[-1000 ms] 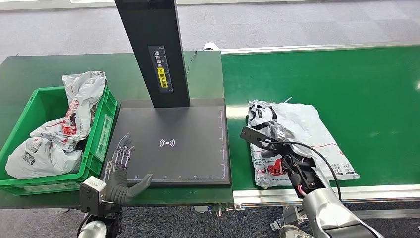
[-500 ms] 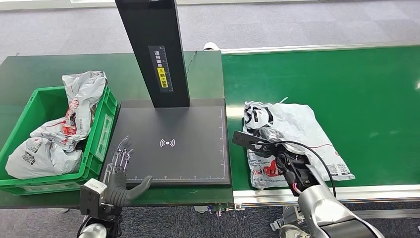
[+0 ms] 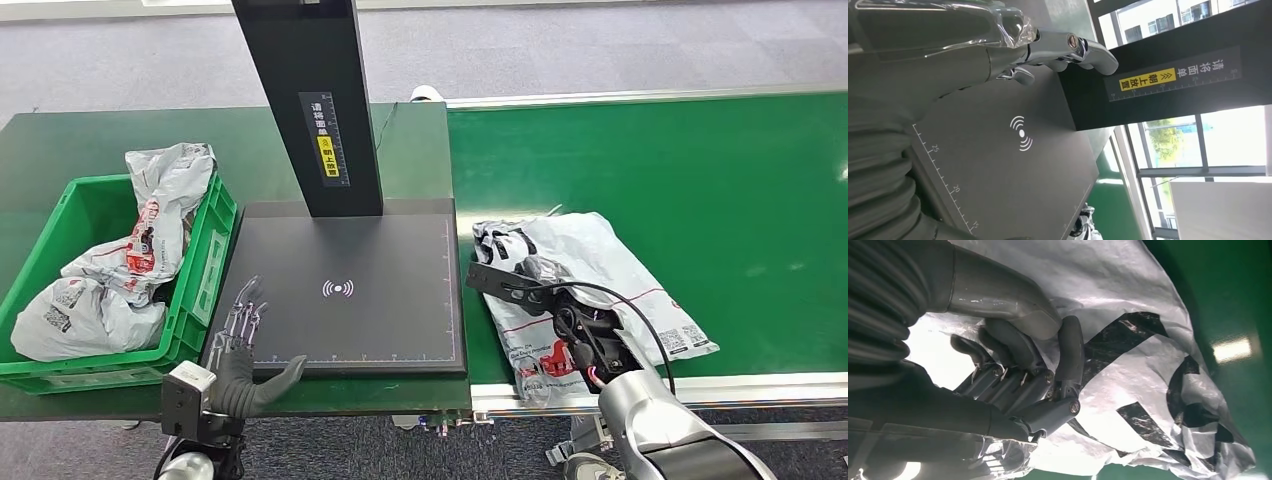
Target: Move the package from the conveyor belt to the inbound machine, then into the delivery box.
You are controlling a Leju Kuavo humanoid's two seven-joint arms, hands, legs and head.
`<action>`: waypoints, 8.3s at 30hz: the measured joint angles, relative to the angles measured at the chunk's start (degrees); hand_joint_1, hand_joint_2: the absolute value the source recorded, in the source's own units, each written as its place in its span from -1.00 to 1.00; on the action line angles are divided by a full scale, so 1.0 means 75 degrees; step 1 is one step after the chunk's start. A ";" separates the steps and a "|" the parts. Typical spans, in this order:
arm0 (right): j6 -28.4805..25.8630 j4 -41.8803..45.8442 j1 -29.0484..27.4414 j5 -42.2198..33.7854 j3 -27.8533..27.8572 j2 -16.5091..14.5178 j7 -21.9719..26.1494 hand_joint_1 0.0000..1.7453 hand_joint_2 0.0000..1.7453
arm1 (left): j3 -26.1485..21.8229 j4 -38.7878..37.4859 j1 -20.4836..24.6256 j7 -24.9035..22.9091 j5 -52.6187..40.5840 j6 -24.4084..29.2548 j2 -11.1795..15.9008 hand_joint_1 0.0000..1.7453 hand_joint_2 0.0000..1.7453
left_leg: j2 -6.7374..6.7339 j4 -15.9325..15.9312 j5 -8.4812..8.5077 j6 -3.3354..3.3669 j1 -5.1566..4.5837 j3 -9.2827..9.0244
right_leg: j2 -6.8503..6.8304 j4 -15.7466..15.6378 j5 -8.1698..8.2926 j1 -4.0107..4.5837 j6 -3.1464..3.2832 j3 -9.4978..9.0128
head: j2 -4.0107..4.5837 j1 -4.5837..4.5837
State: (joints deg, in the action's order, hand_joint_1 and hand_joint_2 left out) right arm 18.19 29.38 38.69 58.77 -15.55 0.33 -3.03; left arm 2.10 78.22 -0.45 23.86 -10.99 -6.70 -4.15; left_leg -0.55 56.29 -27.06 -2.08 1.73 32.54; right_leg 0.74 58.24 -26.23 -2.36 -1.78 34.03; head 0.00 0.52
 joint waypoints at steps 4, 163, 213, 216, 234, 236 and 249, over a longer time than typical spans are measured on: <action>-0.0054 -0.0001 0.0000 -0.0014 -0.0002 -0.0013 -0.0039 1.00 1.00 | -0.0030 0.0056 -0.0078 -0.0016 -0.0025 -0.0004 -0.0003 -1.00 1.00 | 0.0000 0.0000 0.0000 0.0000 0.0000 0.0000 | 0.0000 0.0000 0.0000 0.0001 0.0000 0.0000 | 0.0000 0.0000; -0.3810 0.2993 -0.0632 -0.4202 -0.2258 -0.1121 0.4546 -1.00 1.00 | -0.0299 0.1578 -0.0907 0.1207 0.0530 0.0393 -0.0352 -1.00 1.00 | -0.0019 -0.0001 -0.0006 -0.0004 0.0001 -0.0006 | 0.0016 -0.0002 -0.0001 0.0001 0.0002 0.0009 | 0.0000 0.0001; -0.0644 0.1115 0.0160 -0.5673 -0.2595 -0.0846 0.4627 -1.00 1.00 | -0.0062 0.1432 -0.0887 0.1032 0.0261 0.0645 -0.0179 -1.00 1.00 | -0.0011 -0.0001 -0.0006 -0.0003 0.0001 -0.0003 | 0.0008 -0.0001 -0.0002 0.0002 0.0001 0.0005 | 0.0000 0.0000; -0.1354 0.1701 -0.0015 -0.5917 -0.2268 -0.0840 0.4948 -1.00 1.00 | -0.0065 0.1432 -0.0900 0.1064 0.0275 0.0654 -0.0188 -1.00 1.00 | -0.0012 -0.0001 -0.0006 -0.0003 0.0001 -0.0003 | 0.0008 -0.0001 -0.0002 0.0002 0.0001 0.0006 | 0.0000 0.0001; -0.2489 0.3881 -0.0824 -0.7026 -0.1051 -0.0836 0.5737 -1.00 1.00 | -0.0080 0.1431 -0.0847 0.1067 0.0277 0.0660 -0.0256 -1.00 1.00 | -0.0014 -0.0001 -0.0006 -0.0003 0.0001 -0.0004 | 0.0009 -0.0002 -0.0002 0.0001 0.0001 0.0007 | 0.0000 0.0000; -0.2613 0.4054 -0.0912 -0.7105 -0.1019 -0.0822 0.5740 -1.00 1.00 | -0.0072 0.1419 -0.0825 0.1067 0.0283 0.0660 -0.0255 -1.00 1.00 | -0.0013 -0.0001 -0.0006 -0.0003 0.0001 -0.0004 | 0.0009 -0.0002 -0.0002 0.0001 0.0001 0.0008 | 0.0000 0.0000; -0.3433 0.5561 -0.1582 -0.7606 -0.0668 -0.0684 0.5741 -1.00 1.00 | 0.0018 0.1239 -0.0662 0.1074 0.0254 0.0632 -0.0234 -1.00 1.00 | -0.0016 -0.0001 -0.0007 -0.0003 0.0001 -0.0004 | 0.0009 -0.0002 -0.0002 0.0001 0.0001 0.0008 | 0.0000 -0.0001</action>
State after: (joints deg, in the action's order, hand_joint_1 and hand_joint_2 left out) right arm -7.56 71.09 26.82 1.72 -20.56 -4.80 40.03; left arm 2.24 87.51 -5.42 31.92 -9.09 -1.96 -5.91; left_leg -0.67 56.28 -27.11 -2.10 1.74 32.51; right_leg 0.81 58.22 -26.25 -2.35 -1.77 34.09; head 0.00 0.52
